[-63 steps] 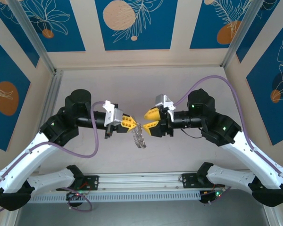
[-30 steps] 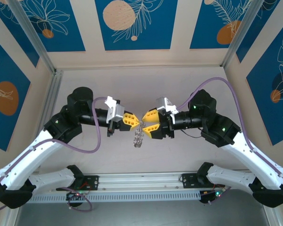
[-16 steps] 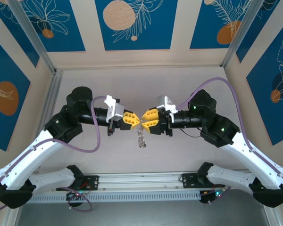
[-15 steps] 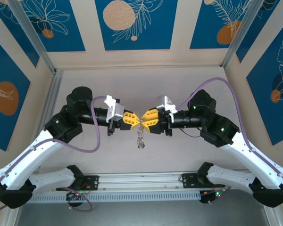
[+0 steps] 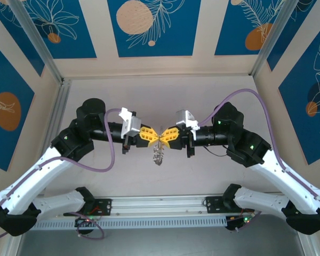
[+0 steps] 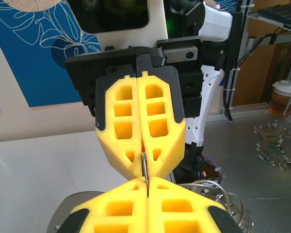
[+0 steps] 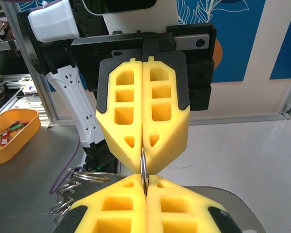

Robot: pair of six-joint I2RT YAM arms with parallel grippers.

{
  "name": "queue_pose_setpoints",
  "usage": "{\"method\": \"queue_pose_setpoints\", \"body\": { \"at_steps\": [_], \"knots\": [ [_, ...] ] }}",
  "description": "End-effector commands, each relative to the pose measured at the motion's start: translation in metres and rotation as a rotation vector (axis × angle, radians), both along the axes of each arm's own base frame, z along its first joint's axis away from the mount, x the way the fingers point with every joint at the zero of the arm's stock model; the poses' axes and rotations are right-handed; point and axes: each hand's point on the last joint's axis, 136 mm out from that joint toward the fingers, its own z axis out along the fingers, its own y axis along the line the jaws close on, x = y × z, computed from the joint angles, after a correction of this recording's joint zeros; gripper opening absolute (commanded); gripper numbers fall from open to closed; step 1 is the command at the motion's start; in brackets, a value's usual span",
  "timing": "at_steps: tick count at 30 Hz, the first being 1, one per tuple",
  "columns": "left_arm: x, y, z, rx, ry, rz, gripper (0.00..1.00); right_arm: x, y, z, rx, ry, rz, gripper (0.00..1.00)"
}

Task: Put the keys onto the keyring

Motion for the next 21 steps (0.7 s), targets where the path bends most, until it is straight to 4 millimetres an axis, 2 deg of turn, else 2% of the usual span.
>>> {"method": "queue_pose_setpoints", "body": {
  "at_steps": [1, 9, 21],
  "knots": [
    [0.001, -0.003, -0.01, 0.019, 0.007, -0.007, 0.0, 0.004, -0.002, 0.016, 0.006, -0.053, -0.031, 0.0],
    [0.004, -0.004, -0.017, 0.038, 0.022, 0.004, 0.0, 0.009, 0.006, 0.018, -0.007, -0.067, -0.01, 0.0],
    [0.007, -0.007, -0.021, 0.048, 0.033, 0.004, 0.0, 0.0, 0.004, 0.019, 0.035, -0.132, 0.045, 0.0]
  ]
}}
